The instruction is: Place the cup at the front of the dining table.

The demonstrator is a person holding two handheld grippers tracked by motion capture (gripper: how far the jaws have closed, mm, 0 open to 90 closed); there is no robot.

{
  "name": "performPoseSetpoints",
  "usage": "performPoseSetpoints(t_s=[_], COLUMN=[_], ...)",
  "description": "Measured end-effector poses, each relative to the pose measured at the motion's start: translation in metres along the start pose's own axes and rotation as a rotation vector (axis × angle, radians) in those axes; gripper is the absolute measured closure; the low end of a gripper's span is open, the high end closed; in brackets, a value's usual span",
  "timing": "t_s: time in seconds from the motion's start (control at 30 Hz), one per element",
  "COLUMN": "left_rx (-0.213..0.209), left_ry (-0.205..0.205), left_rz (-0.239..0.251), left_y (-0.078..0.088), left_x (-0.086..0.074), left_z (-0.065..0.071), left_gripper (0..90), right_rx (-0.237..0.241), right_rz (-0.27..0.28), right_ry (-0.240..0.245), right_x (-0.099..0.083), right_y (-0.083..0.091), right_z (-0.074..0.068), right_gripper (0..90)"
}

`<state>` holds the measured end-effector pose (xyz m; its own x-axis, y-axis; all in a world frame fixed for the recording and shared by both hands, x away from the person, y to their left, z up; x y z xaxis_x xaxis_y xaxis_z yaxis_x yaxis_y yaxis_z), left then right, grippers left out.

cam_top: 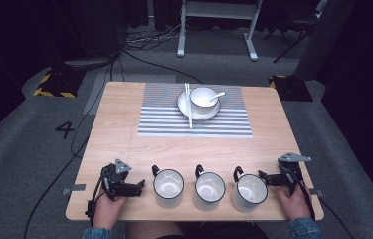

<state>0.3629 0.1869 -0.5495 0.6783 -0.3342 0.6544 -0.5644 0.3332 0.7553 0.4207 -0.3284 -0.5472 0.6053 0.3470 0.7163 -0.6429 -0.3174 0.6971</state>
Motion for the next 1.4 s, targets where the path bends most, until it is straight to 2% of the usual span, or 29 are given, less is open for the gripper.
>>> performPoseSetpoints(t_s=[0.53, 0.63, 0.67, 0.77, 0.9, 1.0, 1.07, 1.2, 1.27, 1.4], left_rx=[-0.011, -0.016, -0.033, -0.044, -0.048, -0.07, -0.081, -0.076, -0.076, -0.084], left_ry=[0.006, 0.018, 0.045, 0.066, 0.069, 0.087, 0.09, 0.082, 0.062, 0.049], left_rz=[0.003, 0.009, 0.025, 0.036, 0.043, 0.1, 0.116, 0.125, 0.142, 0.153], left_y=[0.0, 0.001, 0.002, 0.003, 0.004, 0.008, 0.011, 0.016, 0.025, 0.041], left_x=[0.0, 0.0, 0.0, 0.0, 0.0, 0.001, 0.001, 0.002, 0.003, 0.005], left_z=[0.0, -0.001, -0.002, -0.004, -0.005, -0.005, -0.004, -0.003, 0.002, 0.011], left_gripper=[0.4, 0.9, 1.8, 1.8, 1.1, 0.1, 0.1, 0.1, 0.1, 0.1], right_rx=[0.0, 0.0, 0.0, 0.0, 0.0, 0.0, 0.0, 0.0, 0.0, 0.0], right_rz=[0.0, 0.0, 0.0, 0.0, 0.0, 0.0, 0.0, 0.0, 0.0, 0.0], right_ry=[0.0, 0.0, 0.0, 0.0, 0.0, 0.0, 0.0, 0.0, 0.0, 0.0], right_x=[0.0, 0.0, 0.0, 0.0, 0.0, 0.0, 0.0, 0.0, 0.0, 0.0], right_y=[0.0, 0.0, 0.0, 0.0, 0.0, 0.0, 0.0, 0.0, 0.0, 0.0], right_z=[0.0, 0.0, 0.0, 0.0, 0.0, 0.0, 0.0, 0.0, 0.0, 0.0], right_gripper=[0.6, 0.7, 0.6, 0.6, 0.6, 0.6, 0.6, 0.6, 0.6, 0.6])
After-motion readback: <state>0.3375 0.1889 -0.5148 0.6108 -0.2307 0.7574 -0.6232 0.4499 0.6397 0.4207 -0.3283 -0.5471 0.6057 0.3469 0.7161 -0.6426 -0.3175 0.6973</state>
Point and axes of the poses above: each handheld gripper's, and its own axes: y roughly backward along the jaws, x roughly out of its top, z roughly to its right, the point moved 6 cm from there along -y, roughly forward along the jaws, and after that the axes turned 1 degree about -x, right-handed, at the moved point
